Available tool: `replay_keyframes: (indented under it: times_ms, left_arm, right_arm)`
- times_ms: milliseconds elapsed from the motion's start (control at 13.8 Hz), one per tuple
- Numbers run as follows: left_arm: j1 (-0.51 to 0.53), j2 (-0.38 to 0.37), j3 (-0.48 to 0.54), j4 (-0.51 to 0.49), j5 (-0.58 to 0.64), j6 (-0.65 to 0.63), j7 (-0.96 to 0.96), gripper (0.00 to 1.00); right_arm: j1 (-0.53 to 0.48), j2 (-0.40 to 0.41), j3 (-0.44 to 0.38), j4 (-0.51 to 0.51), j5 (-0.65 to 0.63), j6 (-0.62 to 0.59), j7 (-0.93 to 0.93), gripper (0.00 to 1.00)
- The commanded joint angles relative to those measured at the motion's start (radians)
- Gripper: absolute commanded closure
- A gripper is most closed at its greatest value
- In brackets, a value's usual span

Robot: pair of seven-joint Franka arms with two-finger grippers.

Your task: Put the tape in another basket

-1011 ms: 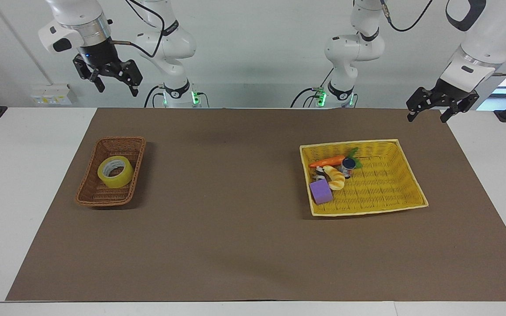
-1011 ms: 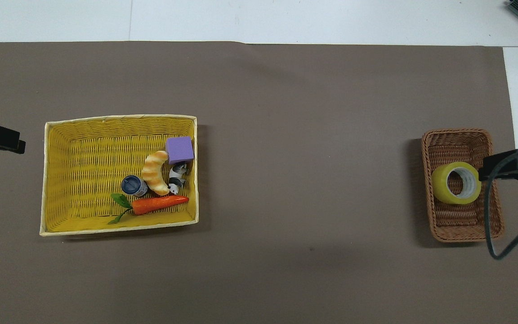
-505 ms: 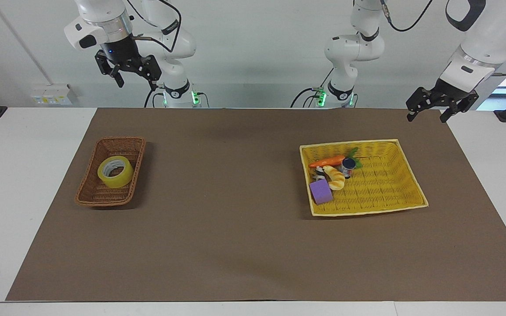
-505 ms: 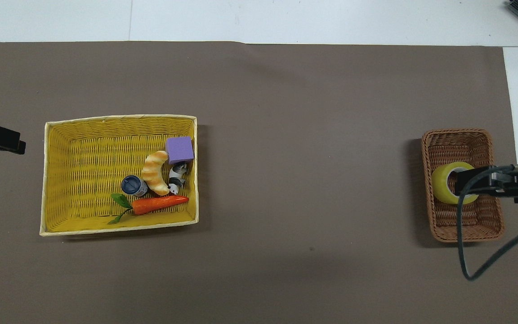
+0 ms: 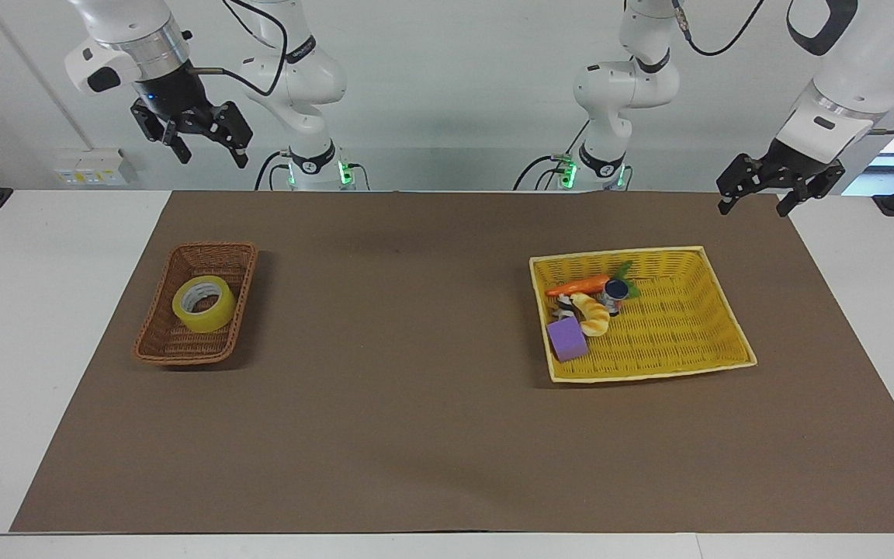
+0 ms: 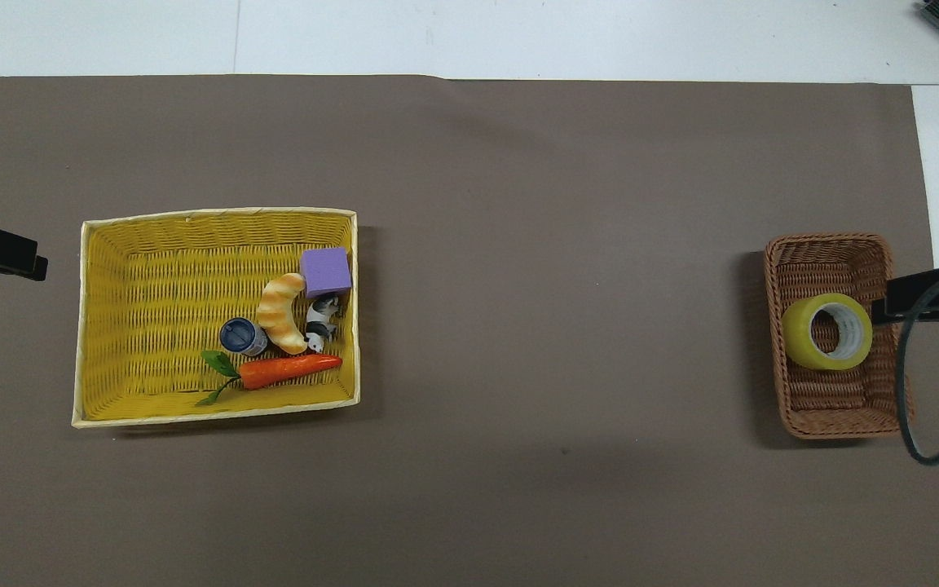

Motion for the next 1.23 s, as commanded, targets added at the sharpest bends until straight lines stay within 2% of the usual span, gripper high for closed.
replay_keyframes:
  times_ms: [0, 1155]
  left_arm:
    - [0.001, -0.019, -0.004, -0.014, 0.016, -0.012, 0.011, 0.00]
    - [0.001, -0.019, -0.004, -0.016, 0.016, -0.013, 0.011, 0.00]
  right_arm:
    - [-0.002, -0.004, 0.008, -0.005, -0.060, 0.012, -0.057, 0.00]
    - [-0.003, -0.004, 0.016, -0.004, -0.042, 0.009, -0.050, 0.00]
